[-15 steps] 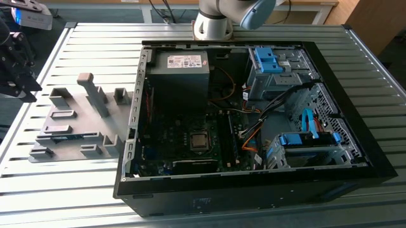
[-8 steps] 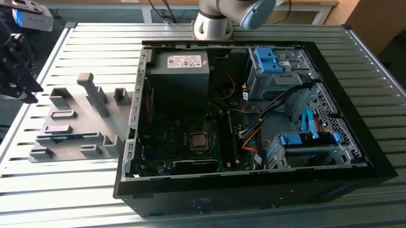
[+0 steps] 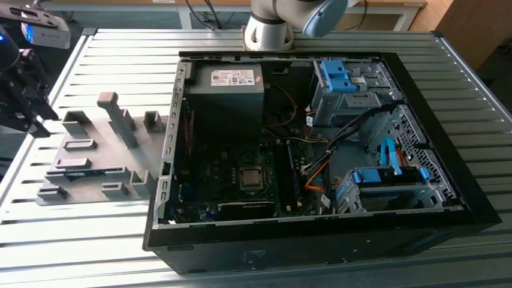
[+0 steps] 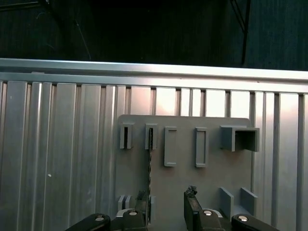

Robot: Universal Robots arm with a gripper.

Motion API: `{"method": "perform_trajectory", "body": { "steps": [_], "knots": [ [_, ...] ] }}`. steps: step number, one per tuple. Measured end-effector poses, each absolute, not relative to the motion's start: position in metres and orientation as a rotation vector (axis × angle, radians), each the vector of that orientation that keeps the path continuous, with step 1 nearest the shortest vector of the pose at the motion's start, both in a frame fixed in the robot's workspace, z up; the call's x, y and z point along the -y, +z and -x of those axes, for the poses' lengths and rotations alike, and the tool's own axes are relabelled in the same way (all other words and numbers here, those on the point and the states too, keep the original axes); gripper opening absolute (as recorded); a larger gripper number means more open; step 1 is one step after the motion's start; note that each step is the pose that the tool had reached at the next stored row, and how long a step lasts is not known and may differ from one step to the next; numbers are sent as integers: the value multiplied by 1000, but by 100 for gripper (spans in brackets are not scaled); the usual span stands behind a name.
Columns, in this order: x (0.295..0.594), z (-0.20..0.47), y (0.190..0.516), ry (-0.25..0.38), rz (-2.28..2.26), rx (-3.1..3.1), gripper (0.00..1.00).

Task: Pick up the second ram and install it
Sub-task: 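Pick up the second ram and move it above second insertion slot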

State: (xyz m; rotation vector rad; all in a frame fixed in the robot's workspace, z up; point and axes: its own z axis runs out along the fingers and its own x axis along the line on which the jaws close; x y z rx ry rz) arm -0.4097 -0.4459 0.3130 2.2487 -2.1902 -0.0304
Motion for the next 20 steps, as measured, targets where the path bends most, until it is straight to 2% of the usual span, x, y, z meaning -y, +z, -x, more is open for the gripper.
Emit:
{"method": "perform_trajectory", "body": {
  "steps": [12, 14, 15, 20],
  "knots": [
    [446, 411, 293, -30, -2212, 2227, 43],
    [446, 411, 290, -30, -2212, 2227, 42],
    [446, 411, 289, -30, -2212, 2227, 35],
    [446, 412, 280, -30, -2212, 2227, 35]
  ]
}}
